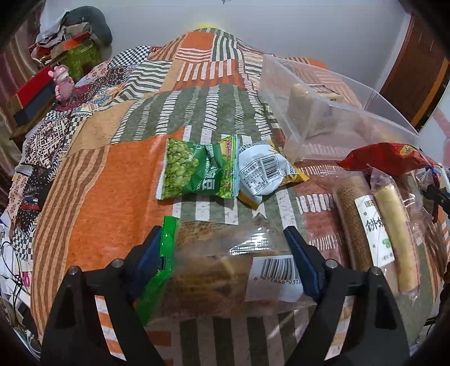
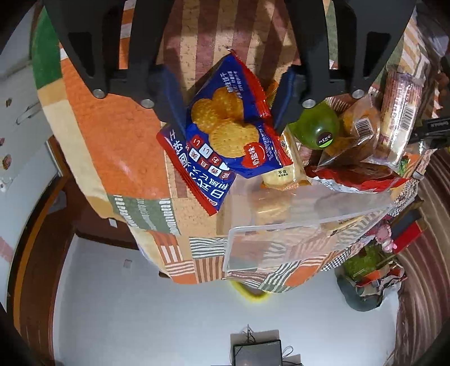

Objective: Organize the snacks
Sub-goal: 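Carry the cracker bag with the right gripper into the box while the left drops bread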

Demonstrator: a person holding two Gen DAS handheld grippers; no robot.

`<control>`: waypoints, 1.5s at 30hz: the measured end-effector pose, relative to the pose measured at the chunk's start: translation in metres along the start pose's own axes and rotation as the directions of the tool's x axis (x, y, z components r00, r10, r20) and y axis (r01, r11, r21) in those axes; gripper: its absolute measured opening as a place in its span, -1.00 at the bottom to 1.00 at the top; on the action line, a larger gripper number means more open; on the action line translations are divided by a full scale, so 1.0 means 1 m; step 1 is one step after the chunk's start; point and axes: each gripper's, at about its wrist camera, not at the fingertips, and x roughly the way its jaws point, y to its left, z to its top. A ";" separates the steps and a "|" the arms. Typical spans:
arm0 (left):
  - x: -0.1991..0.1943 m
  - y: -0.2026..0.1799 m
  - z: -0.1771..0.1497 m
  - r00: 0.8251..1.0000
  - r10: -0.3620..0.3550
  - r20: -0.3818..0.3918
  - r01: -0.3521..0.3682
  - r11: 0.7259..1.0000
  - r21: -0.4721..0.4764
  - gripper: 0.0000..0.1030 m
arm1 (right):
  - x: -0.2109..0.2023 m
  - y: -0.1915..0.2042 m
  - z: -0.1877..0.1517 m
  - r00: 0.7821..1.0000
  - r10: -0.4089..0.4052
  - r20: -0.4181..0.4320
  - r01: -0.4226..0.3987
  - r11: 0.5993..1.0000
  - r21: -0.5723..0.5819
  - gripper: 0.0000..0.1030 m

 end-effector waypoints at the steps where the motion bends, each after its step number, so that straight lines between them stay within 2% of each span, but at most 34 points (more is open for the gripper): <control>1: -0.002 0.000 -0.001 1.000 0.007 0.003 -0.007 1.000 0.005 0.61 | -0.002 -0.001 0.000 1.000 0.002 0.001 -0.002 1.000 0.001 -0.05; 4: -0.013 0.000 -0.004 1.000 0.014 0.018 -0.014 1.000 0.016 0.49 | -0.004 -0.005 0.001 1.000 0.009 0.004 -0.009 1.000 0.013 -0.10; 9: -0.035 -0.004 0.001 0.998 0.010 0.069 -0.012 1.000 0.026 0.48 | -0.007 -0.009 0.004 1.000 0.021 0.009 -0.022 0.999 0.031 -0.16; 16: -0.067 -0.013 0.024 0.987 -0.003 0.161 -0.004 0.999 0.041 0.46 | -0.023 -0.016 0.012 0.998 0.024 0.055 -0.026 0.999 0.040 -0.18; 22: -0.086 -0.028 0.048 0.974 -0.049 0.219 0.035 0.997 0.069 0.46 | -0.033 -0.010 0.023 0.994 0.034 0.106 -0.037 0.999 0.024 -0.18; 35: -0.092 -0.081 0.097 0.950 -0.120 0.287 0.076 0.984 0.159 0.46 | -0.036 0.017 0.065 0.971 0.091 0.221 -0.083 0.996 -0.046 -0.18; 40: -0.081 -0.097 0.113 0.948 -0.133 0.289 0.083 0.980 0.180 0.46 | -0.025 0.028 0.076 0.967 0.111 0.230 -0.099 0.993 -0.065 -0.18; 45: -0.061 -0.110 0.128 0.954 -0.143 0.265 0.094 0.977 0.191 0.47 | -0.013 0.042 0.085 0.965 0.124 0.230 -0.102 0.989 -0.106 -0.17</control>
